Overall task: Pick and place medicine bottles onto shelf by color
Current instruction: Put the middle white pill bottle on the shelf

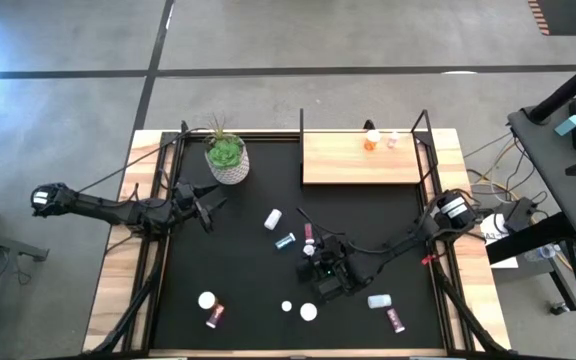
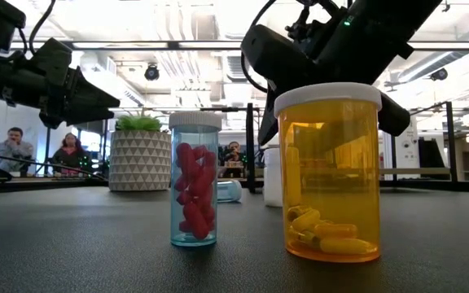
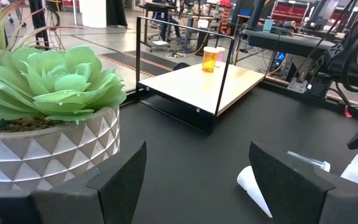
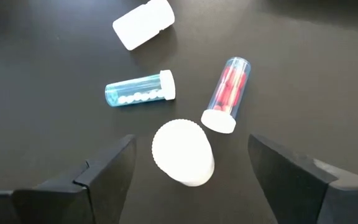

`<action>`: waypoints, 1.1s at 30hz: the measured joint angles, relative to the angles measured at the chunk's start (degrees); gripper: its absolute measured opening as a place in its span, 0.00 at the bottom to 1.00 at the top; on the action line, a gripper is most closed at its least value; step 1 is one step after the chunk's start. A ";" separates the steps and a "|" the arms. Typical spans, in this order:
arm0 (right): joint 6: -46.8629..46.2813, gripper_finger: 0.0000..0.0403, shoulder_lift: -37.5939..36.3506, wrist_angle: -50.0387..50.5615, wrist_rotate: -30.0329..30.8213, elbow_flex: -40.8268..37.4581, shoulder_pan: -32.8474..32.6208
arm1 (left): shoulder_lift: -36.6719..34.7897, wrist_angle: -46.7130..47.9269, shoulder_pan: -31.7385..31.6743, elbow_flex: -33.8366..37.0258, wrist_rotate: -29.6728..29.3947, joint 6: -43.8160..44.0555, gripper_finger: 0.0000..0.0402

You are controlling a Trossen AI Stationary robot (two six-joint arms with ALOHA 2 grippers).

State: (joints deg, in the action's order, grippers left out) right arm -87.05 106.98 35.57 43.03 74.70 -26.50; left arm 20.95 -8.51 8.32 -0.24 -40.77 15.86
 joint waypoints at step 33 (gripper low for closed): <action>5.21 0.63 0.00 -7.67 -0.15 -3.80 1.38 | -0.04 0.00 0.01 -0.01 0.01 0.00 0.67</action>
State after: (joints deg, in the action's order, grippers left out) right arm -81.83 106.98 27.90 42.88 70.89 -25.12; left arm 20.91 -8.51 8.33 -0.25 -40.75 15.86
